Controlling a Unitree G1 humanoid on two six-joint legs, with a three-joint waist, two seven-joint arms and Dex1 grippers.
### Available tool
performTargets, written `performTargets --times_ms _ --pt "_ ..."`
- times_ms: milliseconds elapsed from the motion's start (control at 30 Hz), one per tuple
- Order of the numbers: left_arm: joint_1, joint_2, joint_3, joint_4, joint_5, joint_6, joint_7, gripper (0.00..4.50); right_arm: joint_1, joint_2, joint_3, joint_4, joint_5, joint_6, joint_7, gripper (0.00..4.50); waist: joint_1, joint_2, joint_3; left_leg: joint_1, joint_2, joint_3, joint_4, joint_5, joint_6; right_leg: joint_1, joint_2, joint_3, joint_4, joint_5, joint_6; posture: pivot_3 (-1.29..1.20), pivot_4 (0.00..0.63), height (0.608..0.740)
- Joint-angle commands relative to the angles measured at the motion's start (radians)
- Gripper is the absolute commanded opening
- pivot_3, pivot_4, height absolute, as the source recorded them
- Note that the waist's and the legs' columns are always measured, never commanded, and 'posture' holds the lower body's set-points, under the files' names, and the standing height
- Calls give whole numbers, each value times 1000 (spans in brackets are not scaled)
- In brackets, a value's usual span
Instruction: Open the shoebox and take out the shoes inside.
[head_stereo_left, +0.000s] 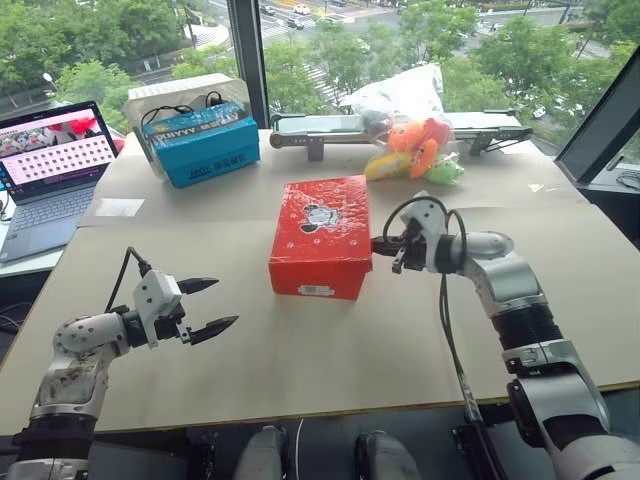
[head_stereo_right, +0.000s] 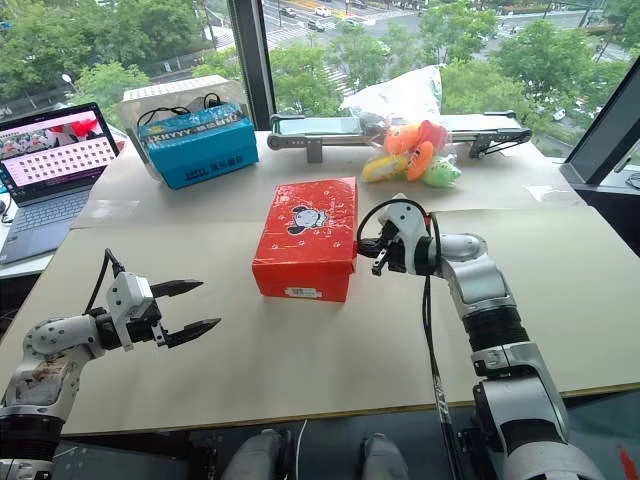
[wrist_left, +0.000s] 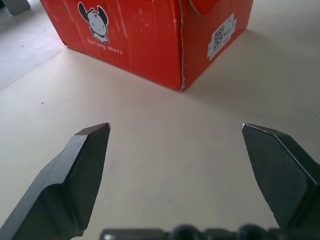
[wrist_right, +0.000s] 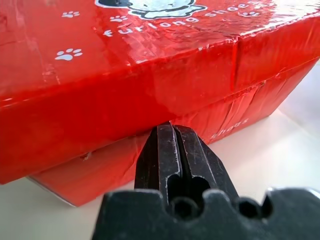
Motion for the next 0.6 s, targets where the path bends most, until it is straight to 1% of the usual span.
performTargets --times_ms 33,200,367,533,600 --pt "-19 1 -3 -4 1 -22 5 4500 -44 7 -38 -51 38 17 7 82 -1 0 0 0 0 0 0 0 0 0 0 0 0 0 0 0 150 740" --pt "-22 -2 -5 -2 4 -24 7 4500 -87 30 -34 -83 68 52 17 82 -3 0 0 0 0 0 2 0 0 -1 0 0 3 0 -1 0 150 740" --pt "-16 -3 -7 -11 0 -20 8 4500 -202 82 1 -103 89 71 60 82 -11 0 0 0 1 0 2 0 0 -2 0 1 6 -1 -1 0 150 740" --pt "19 7 10 -44 -17 -11 5 4500 -377 164 33 -10 61 26 95 82 -20 1 0 0 1 0 2 0 0 -3 0 1 7 -1 -2 0 150 740" --pt "58 22 32 -76 -34 6 2 4500 -446 217 49 61 46 -16 99 82 -23 1 0 0 1 0 2 0 0 -3 0 1 7 -2 -3 0 150 740"
